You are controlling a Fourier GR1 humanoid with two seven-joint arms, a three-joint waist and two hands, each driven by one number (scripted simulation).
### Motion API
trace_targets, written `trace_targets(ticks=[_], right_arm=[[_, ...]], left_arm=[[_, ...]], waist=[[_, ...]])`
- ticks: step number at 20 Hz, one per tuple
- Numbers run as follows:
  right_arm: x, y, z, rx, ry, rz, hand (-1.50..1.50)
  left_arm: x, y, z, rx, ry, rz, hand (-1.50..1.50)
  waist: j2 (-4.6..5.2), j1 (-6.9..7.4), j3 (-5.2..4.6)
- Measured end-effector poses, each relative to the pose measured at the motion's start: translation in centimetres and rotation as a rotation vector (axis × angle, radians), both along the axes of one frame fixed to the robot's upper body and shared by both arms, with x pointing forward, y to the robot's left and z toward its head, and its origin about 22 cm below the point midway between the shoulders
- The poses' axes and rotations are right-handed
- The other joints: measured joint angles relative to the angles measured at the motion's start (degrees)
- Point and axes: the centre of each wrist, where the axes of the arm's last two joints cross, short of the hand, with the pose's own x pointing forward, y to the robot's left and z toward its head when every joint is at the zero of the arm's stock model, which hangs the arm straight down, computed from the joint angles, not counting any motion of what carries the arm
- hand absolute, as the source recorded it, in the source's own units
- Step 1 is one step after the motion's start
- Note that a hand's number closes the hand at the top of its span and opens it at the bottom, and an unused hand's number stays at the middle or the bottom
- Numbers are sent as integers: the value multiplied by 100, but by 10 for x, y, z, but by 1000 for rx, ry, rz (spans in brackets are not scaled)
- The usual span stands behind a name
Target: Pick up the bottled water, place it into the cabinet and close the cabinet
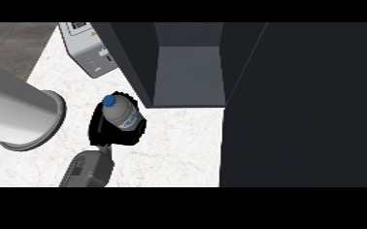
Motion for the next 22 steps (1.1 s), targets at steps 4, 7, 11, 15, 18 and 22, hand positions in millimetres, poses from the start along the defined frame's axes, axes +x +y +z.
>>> trace_targets(ticks=[4, 7, 11, 15, 18, 22], right_arm=[[4, 2, 0, 18, -7, -2, -150], [5, 2, 0, 21, -4, 1, -150], [7, 3, -1, 34, -11, 9, -150], [7, 2, 0, 34, -10, 10, -150], [7, 5, -2, 58, -10, 20, -150], [8, 4, -2, 63, -12, 32, -150]], left_arm=[[8, -31, 21, 28, -16, 9, 150], [18, -50, 39, 39, -28, 17, 150], [23, -70, 52, 81, -21, 63, 150], [31, -85, 60, 140, 9, 111, 150], [34, -91, 58, 189, 17, 169, 150], [36, -97, 57, 224, 46, 222, 150]], waist=[[9, -18, -3], [15, -37, -4], [6, -62, -3], [11, -85, -4], [-15, -101, 4], [-54, -94, 17]])
